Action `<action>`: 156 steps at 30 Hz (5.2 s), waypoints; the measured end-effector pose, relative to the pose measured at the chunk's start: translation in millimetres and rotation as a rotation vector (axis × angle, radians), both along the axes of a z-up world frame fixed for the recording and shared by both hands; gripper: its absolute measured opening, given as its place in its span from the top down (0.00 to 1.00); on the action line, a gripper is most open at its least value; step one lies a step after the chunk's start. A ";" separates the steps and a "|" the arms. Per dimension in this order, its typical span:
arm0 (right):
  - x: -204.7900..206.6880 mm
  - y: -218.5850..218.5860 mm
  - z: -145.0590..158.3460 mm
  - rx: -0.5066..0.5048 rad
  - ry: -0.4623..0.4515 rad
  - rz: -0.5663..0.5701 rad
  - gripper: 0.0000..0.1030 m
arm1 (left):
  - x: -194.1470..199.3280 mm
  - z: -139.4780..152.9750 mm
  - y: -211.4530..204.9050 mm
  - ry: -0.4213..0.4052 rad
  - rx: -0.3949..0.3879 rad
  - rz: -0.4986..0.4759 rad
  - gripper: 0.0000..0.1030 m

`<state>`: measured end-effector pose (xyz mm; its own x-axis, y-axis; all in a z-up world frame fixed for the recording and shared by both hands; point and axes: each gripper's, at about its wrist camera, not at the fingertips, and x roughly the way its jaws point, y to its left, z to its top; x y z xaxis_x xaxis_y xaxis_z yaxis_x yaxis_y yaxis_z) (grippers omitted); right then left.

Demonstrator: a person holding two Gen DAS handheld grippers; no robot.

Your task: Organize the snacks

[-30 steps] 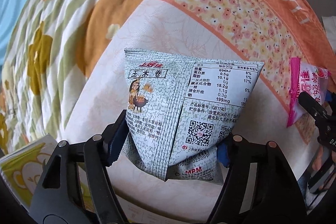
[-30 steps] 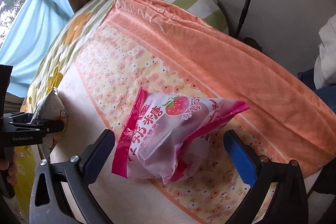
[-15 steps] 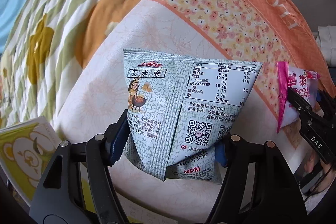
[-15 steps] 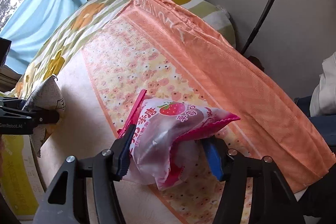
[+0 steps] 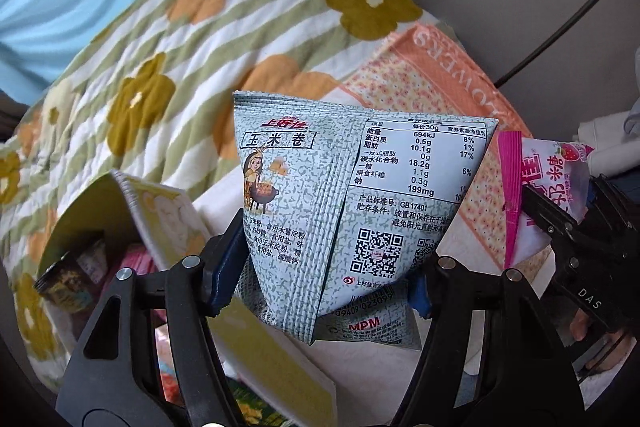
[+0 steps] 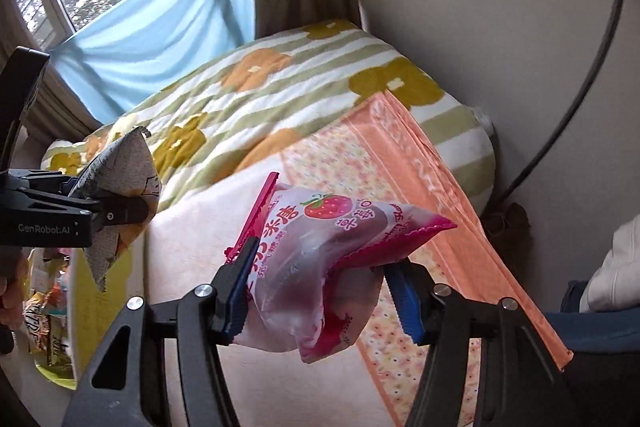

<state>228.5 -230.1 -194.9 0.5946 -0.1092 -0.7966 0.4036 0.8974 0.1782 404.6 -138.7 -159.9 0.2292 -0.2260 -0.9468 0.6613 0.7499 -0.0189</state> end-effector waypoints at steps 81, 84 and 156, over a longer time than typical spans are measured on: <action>-127.6 159.5 171.5 -0.135 -0.322 0.452 0.01 | -315.0 172.1 252.3 -0.594 -0.259 0.570 0.00; -162.6 153.4 168.6 -0.202 -0.332 0.412 0.01 | -349.1 170.7 241.0 -0.633 -0.260 0.586 0.00; -223.3 133.1 149.7 -0.253 -0.385 0.290 0.01 | -400.8 155.4 204.6 -0.710 -0.266 0.589 0.00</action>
